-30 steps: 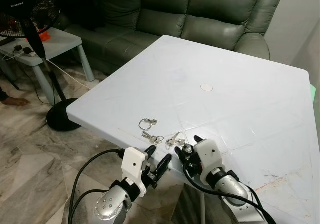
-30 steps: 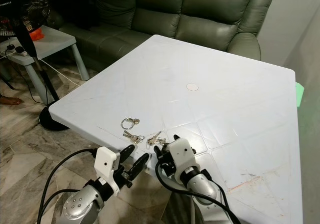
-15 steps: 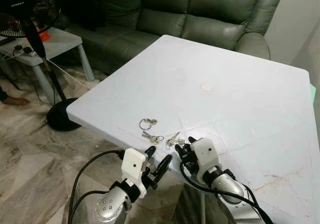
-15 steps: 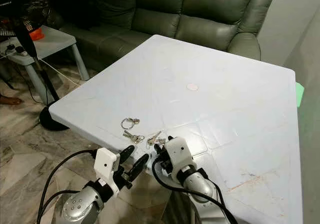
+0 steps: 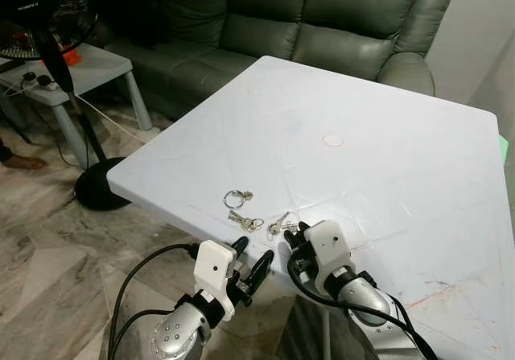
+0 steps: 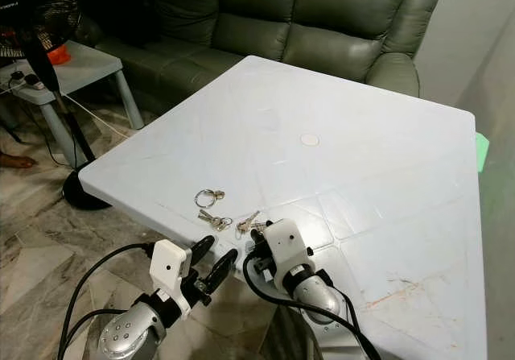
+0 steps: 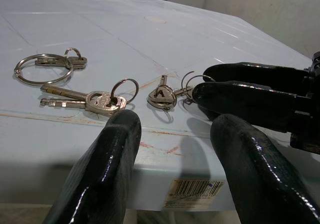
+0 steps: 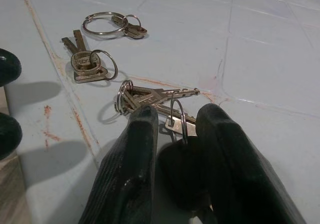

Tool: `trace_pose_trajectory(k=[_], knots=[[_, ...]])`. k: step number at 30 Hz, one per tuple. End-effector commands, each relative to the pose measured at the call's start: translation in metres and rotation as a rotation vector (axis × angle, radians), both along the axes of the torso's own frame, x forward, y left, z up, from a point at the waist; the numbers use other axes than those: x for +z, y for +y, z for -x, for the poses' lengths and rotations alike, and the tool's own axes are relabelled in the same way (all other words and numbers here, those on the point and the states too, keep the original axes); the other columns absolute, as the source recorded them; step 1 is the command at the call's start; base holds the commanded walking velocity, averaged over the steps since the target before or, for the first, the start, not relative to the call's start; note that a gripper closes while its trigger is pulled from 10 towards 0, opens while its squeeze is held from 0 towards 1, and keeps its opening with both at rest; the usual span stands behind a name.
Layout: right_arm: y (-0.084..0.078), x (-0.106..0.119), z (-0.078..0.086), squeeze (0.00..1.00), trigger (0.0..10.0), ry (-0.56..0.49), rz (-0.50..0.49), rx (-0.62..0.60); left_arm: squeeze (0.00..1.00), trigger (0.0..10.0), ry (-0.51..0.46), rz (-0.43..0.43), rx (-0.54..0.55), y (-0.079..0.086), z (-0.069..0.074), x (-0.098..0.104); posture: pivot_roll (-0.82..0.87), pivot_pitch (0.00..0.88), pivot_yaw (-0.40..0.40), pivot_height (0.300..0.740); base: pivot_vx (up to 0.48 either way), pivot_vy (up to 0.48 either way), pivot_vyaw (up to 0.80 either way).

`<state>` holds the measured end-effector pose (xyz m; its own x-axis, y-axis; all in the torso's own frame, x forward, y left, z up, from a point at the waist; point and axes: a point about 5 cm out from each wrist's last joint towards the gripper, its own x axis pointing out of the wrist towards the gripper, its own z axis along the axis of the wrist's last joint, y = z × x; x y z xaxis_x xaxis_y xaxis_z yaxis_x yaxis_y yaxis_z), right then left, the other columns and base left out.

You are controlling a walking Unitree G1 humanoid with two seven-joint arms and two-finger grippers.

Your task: Hang keys on a hook

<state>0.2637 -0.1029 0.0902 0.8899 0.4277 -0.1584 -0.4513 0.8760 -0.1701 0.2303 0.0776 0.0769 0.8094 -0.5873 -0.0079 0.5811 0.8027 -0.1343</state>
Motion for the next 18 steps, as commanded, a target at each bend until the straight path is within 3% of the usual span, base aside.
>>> trace_pose_trajectory(k=[1, 2, 3, 4, 5, 7, 9, 10, 12, 13, 15, 16, 18], knots=[[0.0025, 0.0061, -0.0011, 0.00, 8.4, -0.016, -0.008, -0.001, 0.00, 10.0, -0.010, -0.012, -0.007, -0.0006, 0.0010, 0.0025, 0.07, 0.082, -0.042, 0.740, 0.000, 0.000, 0.00], [0.0029, 0.0059, -0.0012, 0.00, 10.0, -0.016, -0.002, -0.005, 0.00, 10.0, -0.009, -0.013, -0.006, -0.0007, 0.0014, 0.0025, 0.08, 0.086, -0.044, 0.740, 0.000, 0.000, 0.00], [0.0032, 0.0059, -0.0011, 0.00, 9.6, -0.018, 0.001, -0.007, 0.00, 10.0, -0.009, -0.014, -0.004, -0.0007, 0.0018, 0.0025, 0.08, 0.086, -0.045, 0.740, 0.000, 0.000, 0.00], [0.0036, 0.0058, -0.0015, 0.00, 7.6, -0.021, 0.008, -0.013, 0.00, 10.0, -0.009, -0.015, -0.002, -0.0007, 0.0023, 0.0024, 0.08, 0.086, -0.045, 0.740, 0.000, 0.000, 0.00], [0.0036, 0.0059, -0.0017, 0.00, 7.6, -0.022, 0.009, -0.015, 0.00, 10.0, -0.009, -0.015, -0.001, -0.0007, 0.0024, 0.0024, 0.08, 0.086, -0.045, 0.740, 0.000, 0.000, 0.00], [0.0041, 0.0063, -0.0020, 0.00, 4.7, -0.025, 0.011, -0.013, 0.00, 10.0, -0.009, -0.016, 0.000, -0.0006, 0.0024, 0.0024, 0.08, 0.086, -0.045, 0.740, 0.000, 0.000, 0.00], [0.0044, 0.0068, -0.0024, 0.00, 4.3, -0.028, 0.012, -0.016, 0.00, 10.0, -0.010, -0.017, 0.000, -0.0005, 0.0023, 0.0025, 0.08, 0.086, -0.045, 0.740, 0.000, 0.000, 0.00], [0.0048, 0.0070, -0.0025, 0.00, 3.6, -0.027, 0.012, -0.017, 0.00, 10.0, -0.010, -0.017, 0.001, -0.0004, 0.0024, 0.0026, 0.08, 0.086, -0.046, 0.740, 0.000, 0.000, 0.00], [0.0049, 0.0079, -0.0029, 0.00, 3.5, -0.031, 0.011, -0.026, 0.00, 10.0, -0.011, -0.017, 0.002, -0.0003, 0.0024, 0.0027, 0.08, 0.088, -0.046, 0.740, 0.000, 0.000, 0.00], [0.0052, 0.0090, -0.0031, 0.00, 1.1, -0.037, 0.009, -0.030, 0.00, 10.0, -0.011, -0.018, 0.003, -0.0002, 0.0024, 0.0028, 0.08, 0.087, -0.046, 0.740, 0.000, 0.000, 0.00], [0.0054, 0.0093, -0.0032, 0.00, 1.1, -0.038, 0.009, -0.030, 0.00, 10.0, -0.012, -0.019, 0.003, -0.0002, 0.0023, 0.0029, 0.08, 0.087, -0.046, 0.740, 0.000, 0.000, 0.00], [0.0058, 0.0098, -0.0034, 0.00, 0.0, -0.040, 0.009, -0.032, 0.00, 10.0, -0.011, -0.019, 0.003, -0.0002, 0.0023, 0.0028, 0.08, 0.087, -0.046, 0.740, 0.000, 0.000, 0.00], [0.0063, 0.0101, -0.0035, 0.00, 0.2, -0.041, 0.008, -0.032, 0.00, 10.0, -0.011, -0.019, 0.004, -0.0001, 0.0022, 0.0027, 0.08, 0.088, -0.047, 0.740, 0.000, 0.000, 0.00]])
